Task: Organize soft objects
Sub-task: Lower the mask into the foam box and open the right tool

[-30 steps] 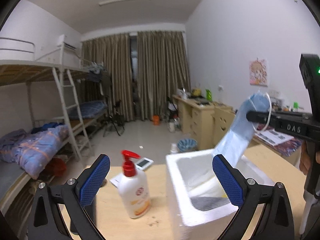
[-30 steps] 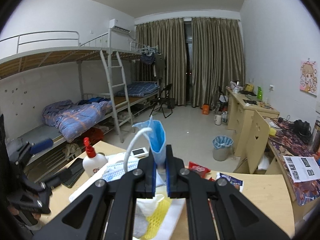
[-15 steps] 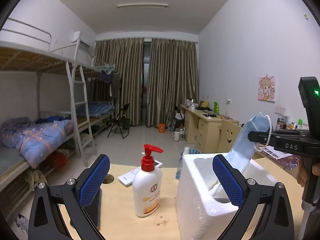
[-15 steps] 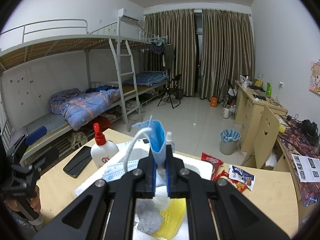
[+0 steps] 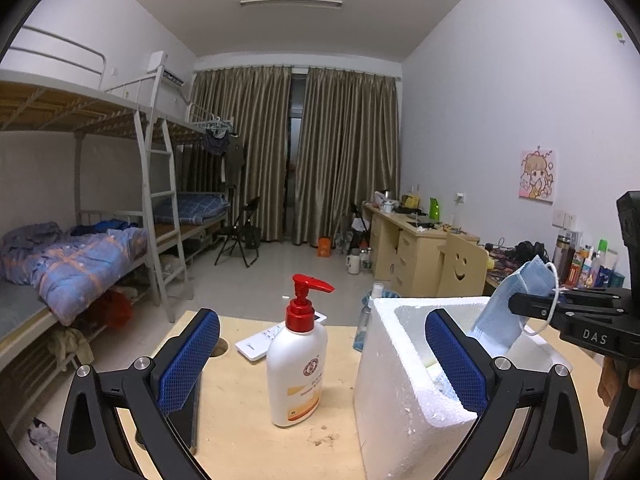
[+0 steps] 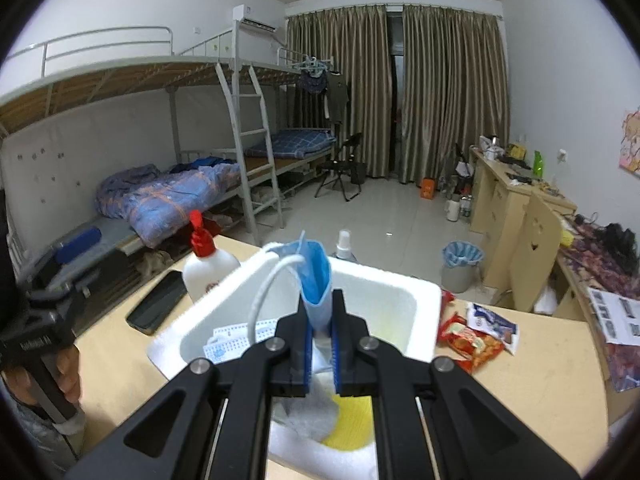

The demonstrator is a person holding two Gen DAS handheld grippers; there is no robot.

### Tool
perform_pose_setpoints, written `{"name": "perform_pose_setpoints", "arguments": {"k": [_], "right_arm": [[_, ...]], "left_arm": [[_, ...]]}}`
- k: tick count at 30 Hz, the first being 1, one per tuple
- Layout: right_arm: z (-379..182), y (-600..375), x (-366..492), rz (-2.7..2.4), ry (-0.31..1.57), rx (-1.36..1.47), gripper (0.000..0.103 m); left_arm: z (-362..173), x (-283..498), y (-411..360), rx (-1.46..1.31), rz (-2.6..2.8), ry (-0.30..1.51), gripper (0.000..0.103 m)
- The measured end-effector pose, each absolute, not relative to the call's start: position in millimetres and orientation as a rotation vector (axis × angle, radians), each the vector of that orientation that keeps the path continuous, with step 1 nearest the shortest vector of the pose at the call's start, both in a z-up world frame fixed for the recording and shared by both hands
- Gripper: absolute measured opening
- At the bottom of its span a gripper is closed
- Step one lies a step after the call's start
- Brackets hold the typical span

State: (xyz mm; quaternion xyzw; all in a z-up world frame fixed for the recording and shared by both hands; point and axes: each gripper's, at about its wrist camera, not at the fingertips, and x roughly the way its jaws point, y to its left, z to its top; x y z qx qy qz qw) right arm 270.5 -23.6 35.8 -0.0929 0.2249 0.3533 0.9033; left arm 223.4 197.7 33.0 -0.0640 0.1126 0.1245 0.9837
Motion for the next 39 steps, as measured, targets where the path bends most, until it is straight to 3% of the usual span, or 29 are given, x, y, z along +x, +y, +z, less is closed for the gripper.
{"name": "perform_pose_setpoints", "arguments": {"k": [21, 22, 24, 25, 26, 28, 39], "right_arm": [[33, -20, 272, 0.721, 0.476, -0.197, 0.011], [33, -20, 271, 0.724, 0.476, -0.200, 0.016], [34, -20, 270, 0.722, 0.469, -0.197, 0.039], [33, -19, 270, 0.722, 0.464, -0.199, 0.060], [34, -20, 269, 0.718, 0.455, -0.199, 0.074], [35, -21, 266, 0.717, 0.431, -0.190, 0.079], [35, -22, 269, 0.707, 0.440, -0.194, 0.081]], "left_arm": [[31, 226, 200, -0.131, 0.245, 0.248, 0.103], [30, 226, 199, -0.129, 0.243, 0.247, 0.103], [30, 224, 200, -0.125, 0.242, 0.247, 0.103], [29, 224, 200, -0.127, 0.239, 0.248, 0.103], [29, 224, 199, -0.127, 0.238, 0.249, 0.103], [30, 224, 200, -0.126, 0.238, 0.250, 0.103], [29, 224, 198, -0.125, 0.236, 0.253, 0.103]]}}
